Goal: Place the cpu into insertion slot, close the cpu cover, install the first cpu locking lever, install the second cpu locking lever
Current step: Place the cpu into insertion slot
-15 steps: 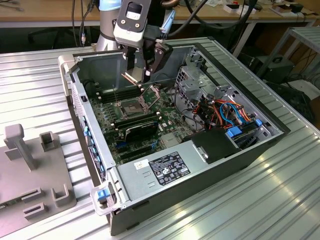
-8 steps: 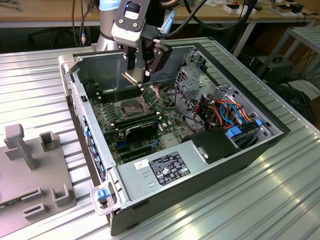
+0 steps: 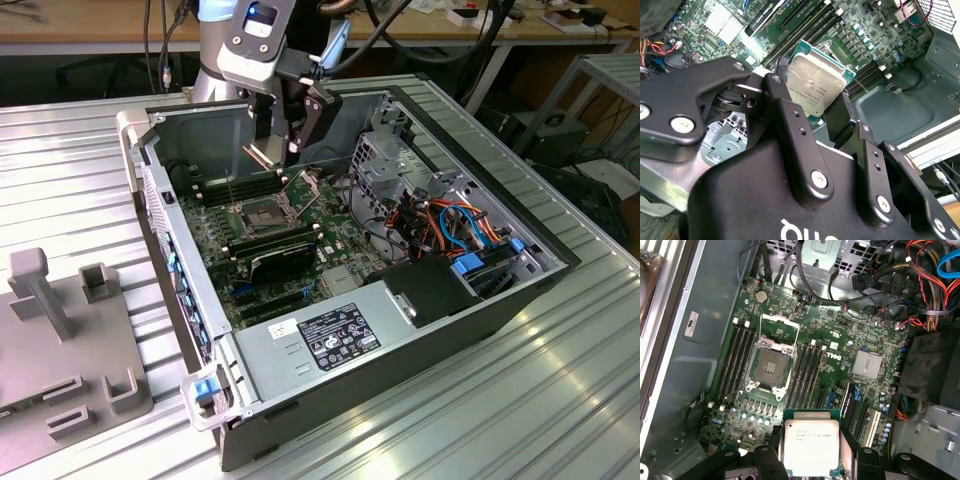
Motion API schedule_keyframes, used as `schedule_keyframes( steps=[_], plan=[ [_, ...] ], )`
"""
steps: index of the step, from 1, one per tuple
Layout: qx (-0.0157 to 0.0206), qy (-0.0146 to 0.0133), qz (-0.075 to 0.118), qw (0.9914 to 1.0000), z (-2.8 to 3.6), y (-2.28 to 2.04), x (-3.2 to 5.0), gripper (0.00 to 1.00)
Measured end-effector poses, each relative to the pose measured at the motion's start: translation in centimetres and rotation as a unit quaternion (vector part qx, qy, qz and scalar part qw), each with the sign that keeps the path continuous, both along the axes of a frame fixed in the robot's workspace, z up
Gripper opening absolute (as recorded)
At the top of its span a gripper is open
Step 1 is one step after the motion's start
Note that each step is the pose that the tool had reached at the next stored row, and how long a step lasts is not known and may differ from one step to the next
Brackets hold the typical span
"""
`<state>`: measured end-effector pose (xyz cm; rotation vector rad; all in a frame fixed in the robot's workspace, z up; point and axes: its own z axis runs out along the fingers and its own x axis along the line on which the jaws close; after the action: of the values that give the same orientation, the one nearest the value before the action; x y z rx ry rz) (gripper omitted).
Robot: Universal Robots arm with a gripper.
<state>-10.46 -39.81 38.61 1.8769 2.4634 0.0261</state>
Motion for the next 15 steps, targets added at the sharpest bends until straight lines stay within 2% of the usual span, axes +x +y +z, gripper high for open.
schedule_keyframes(
  steps=[8, 15],
  plan=[
    [0.0, 0.0, -0.025, 0.99968, -0.01, 0.0, 0.0, 0.55],
    [0.0, 0.0, -0.049, 0.99878, -0.01, 0.0, 0.0, 0.55]
  ],
)
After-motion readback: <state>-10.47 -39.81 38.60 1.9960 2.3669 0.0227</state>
